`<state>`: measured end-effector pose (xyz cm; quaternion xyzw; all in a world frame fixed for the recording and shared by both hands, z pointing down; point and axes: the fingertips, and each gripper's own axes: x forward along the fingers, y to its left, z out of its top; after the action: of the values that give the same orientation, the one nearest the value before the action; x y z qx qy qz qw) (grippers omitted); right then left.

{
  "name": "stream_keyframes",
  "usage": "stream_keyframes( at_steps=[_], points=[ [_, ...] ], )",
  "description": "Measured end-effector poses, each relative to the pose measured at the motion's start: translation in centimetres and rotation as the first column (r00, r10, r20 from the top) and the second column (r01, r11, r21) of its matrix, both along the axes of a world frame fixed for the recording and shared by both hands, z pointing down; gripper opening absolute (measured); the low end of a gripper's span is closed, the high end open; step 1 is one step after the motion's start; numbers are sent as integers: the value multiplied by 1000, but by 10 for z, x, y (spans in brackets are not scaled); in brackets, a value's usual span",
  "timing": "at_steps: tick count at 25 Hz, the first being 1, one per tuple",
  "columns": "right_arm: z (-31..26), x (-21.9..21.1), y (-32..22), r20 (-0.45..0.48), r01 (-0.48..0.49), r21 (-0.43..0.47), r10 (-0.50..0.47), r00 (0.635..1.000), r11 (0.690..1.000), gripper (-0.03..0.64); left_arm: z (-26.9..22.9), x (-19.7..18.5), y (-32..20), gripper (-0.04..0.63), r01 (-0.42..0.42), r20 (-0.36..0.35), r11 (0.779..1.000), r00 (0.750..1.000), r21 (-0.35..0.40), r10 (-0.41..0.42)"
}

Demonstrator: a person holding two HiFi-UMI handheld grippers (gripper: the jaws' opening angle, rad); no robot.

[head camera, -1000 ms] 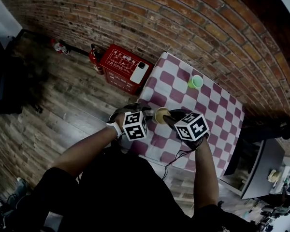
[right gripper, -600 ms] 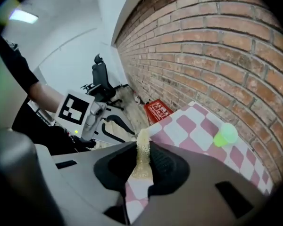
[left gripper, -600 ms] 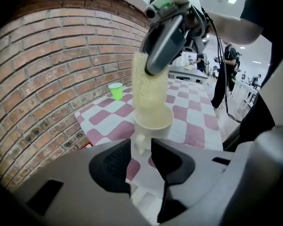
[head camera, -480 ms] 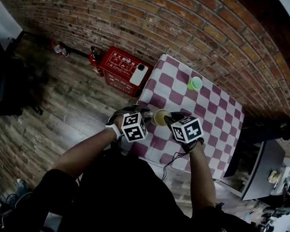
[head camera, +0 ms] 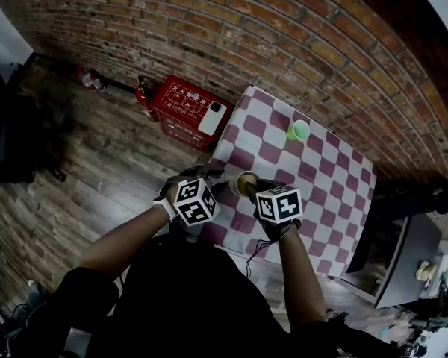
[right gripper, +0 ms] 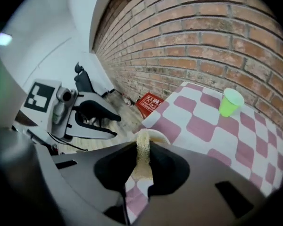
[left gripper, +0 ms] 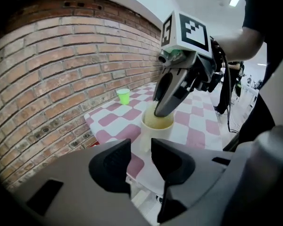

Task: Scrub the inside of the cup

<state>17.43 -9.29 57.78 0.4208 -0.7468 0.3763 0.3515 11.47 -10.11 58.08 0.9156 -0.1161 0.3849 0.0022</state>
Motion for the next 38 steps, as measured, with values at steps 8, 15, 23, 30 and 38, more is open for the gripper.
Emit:
stream_keyframes(
  at_steps=[8, 15, 23, 30, 38],
  points=[
    [-127, 21, 3, 562, -345, 191, 185, 806, 919, 77, -61, -44, -26, 144, 202, -179, 979, 963, -17, -202],
    [-202, 44, 22, 549, -451, 441, 164, 820, 776, 77, -125, -102, -85, 143, 371, -236, 919, 912, 130, -335],
    [-217, 36, 39, 370, -377, 588, 177, 912, 716, 77, -237, -71, -57, 143, 372, -515, 925, 810, 83, -279],
    [-254, 35, 38, 335, -359, 687, 162, 928, 632, 77, -262, -28, -14, 140, 249, -551, 963, 820, 106, -152],
    [-268, 39, 41, 360, -384, 705, 166, 918, 596, 77, -247, -29, -15, 140, 264, -539, 962, 821, 64, -189]
  ],
)
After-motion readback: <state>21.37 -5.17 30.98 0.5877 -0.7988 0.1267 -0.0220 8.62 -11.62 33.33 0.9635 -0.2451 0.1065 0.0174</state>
